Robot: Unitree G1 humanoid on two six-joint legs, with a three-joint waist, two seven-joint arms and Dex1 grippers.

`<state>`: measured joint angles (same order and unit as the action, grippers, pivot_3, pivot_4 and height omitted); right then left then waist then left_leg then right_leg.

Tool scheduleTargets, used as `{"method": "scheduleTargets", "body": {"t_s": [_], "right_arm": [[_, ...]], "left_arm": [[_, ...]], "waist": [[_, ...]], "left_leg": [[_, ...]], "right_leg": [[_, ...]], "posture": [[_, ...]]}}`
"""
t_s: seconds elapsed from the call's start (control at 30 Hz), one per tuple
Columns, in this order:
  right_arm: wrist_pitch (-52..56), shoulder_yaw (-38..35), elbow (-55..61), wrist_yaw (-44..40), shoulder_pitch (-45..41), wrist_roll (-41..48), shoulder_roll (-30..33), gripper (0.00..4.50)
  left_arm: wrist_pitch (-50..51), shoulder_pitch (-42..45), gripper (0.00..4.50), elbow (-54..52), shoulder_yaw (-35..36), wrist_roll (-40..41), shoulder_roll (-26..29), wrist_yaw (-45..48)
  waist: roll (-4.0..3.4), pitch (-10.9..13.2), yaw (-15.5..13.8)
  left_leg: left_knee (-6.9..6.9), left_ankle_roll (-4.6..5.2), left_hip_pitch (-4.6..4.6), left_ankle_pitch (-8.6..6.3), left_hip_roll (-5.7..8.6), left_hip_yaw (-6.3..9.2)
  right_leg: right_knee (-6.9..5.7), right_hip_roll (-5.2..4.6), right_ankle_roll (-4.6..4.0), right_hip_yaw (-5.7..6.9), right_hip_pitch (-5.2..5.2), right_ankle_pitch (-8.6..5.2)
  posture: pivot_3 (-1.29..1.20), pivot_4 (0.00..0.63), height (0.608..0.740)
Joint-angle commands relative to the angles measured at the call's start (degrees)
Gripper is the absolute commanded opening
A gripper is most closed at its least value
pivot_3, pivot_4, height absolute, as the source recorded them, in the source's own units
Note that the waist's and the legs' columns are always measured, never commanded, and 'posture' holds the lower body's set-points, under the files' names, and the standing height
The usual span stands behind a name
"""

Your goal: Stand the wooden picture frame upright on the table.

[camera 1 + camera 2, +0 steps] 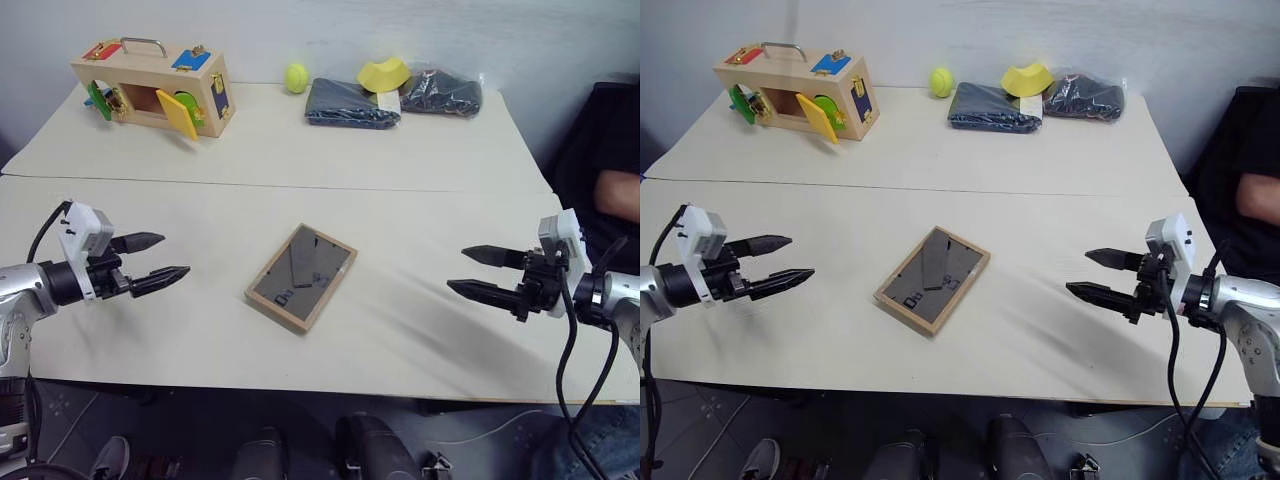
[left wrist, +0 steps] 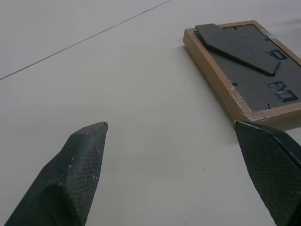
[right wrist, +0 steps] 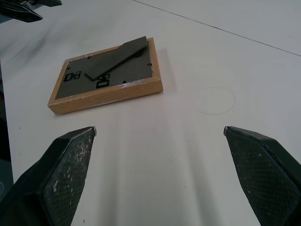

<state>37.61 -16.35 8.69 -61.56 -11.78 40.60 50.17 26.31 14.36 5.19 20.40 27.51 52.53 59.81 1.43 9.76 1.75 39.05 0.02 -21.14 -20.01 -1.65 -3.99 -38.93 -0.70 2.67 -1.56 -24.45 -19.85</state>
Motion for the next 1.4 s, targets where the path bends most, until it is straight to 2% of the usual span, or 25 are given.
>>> {"method": "scheduleTargets", "body": {"t_s": [0.03, 0.6, 0.73, 0.77, 0.8, 0.87, 1.1, 1.2, 1.23, 1.4], "right_arm": [[-0.79, -0.35, 2.38, 0.33, 0.91, 0.14, -0.57, 4.48], [-5.53, 1.27, 2.89, 1.74, 2.17, -5.53, -1.08, 4.48], [-7.91, 4.89, 2.75, 2.31, 0.14, -8.78, -1.72, 4.48], [-8.47, 6.04, 2.63, 2.54, -0.56, -9.74, -1.93, 4.31], [-9.18, 7.58, 2.43, 2.48, -1.41, -10.84, -2.12, 4.11], [-10.64, 10.42, 2.00, 2.26, -2.90, -12.97, -2.49, 3.57], [-15.02, 20.52, -1.06, 2.72, -9.13, -21.36, -6.36, 1.15], [-17.16, 23.85, -3.93, 3.08, -11.99, -24.71, -8.47, 0.18], [-17.99, 24.91, -5.03, 3.40, -12.86, -26.10, -9.12, 0.00], [-20.55, 28.85, -10.57, 5.19, -17.18, -31.02, -13.57, 0.00]], "left_arm": [[-1.17, -0.16, 4.50, -1.61, 1.49, 0.80, 0.88, 0.98], [-2.61, 2.31, 4.50, 0.45, -3.09, -2.94, 1.21, 1.35], [-6.40, 5.06, 4.50, 3.19, -8.67, -7.20, 0.77, 2.46], [-8.07, 5.68, 4.11, 3.94, -10.35, -8.44, 0.64, 3.35], [-10.20, 6.58, 3.96, 5.04, -12.33, -9.96, 0.32, 4.23], [-13.66, 8.80, 3.35, 7.50, -15.63, -12.78, -0.54, 4.83], [-20.78, 18.72, 1.22, 16.61, -24.56, -20.71, -7.07, 3.64], [-18.80, 21.56, 0.35, 18.11, -26.51, -20.95, -10.66, 4.32], [-17.52, 22.14, 0.03, 18.04, -26.95, -20.55, -11.63, 5.02], [-11.86, 21.28, 0.03, 14.44, -29.65, -18.72, -15.19, 9.13]], "waist": [[0.00, 0.00, 0.00], [0.00, 0.00, 0.06], [0.00, 0.00, -0.01], [0.00, 0.00, -0.01], [0.00, 0.00, 0.01], [-0.01, 0.00, -0.01], [0.00, 0.00, -0.14], [0.00, 0.00, -0.05], [0.00, 0.00, -0.05], [0.00, 0.00, 0.15]], "left_leg": [[0.00, 0.00, 0.00, 0.00, 0.00, 0.00], [0.01, 0.00, 0.01, 0.00, 0.00, -0.01], [0.03, -0.01, 0.02, 0.01, 0.01, -0.01], [0.04, -0.01, 0.02, 0.01, 0.01, -0.01], [0.05, -0.01, 0.01, 0.01, 0.02, -0.01], [0.05, -0.02, 0.00, 0.01, 0.02, -0.02], [0.14, -0.24, -0.07, 0.14, 0.03, -0.03], [0.14, -0.26, -0.09, 0.15, 0.02, -0.06], [0.17, -0.26, -0.10, 0.15, 0.03, -0.07], [0.19, -0.32, -0.08, 0.18, 0.01, -0.08]], "right_leg": [[0.00, 0.00, 0.00, 0.00, 0.00, 0.00], [-0.02, 0.01, 0.00, 0.00, 0.00, 0.00], [-0.05, 0.01, 0.00, 0.00, -0.01, 0.00], [-0.05, 0.01, 0.00, 0.00, -0.01, 0.00], [-0.06, 0.01, 0.00, -0.01, -0.01, 0.00], [-0.06, 0.02, 0.00, -0.01, -0.04, 0.00], [-0.08, 0.04, 0.00, 0.00, -0.07, 0.00], [-0.08, 0.03, 0.00, -0.01, -0.09, 0.00], [-0.10, 0.03, 0.00, -0.02, -0.11, 0.00], [-0.19, 0.05, 0.00, -0.03, -0.14, 0.00]], "posture": [[0.00, 0.150, 0.740], [0.00, 0.150, 0.740], [0.00, 0.150, 0.740], [0.00, 0.150, 0.740], [0.00, 0.150, 0.740], [0.00, 0.150, 0.740], [0.00, 0.150, 0.740], [0.00, 0.150, 0.740], [0.00, 0.150, 0.740], [0.00, 0.150, 0.740]]}}
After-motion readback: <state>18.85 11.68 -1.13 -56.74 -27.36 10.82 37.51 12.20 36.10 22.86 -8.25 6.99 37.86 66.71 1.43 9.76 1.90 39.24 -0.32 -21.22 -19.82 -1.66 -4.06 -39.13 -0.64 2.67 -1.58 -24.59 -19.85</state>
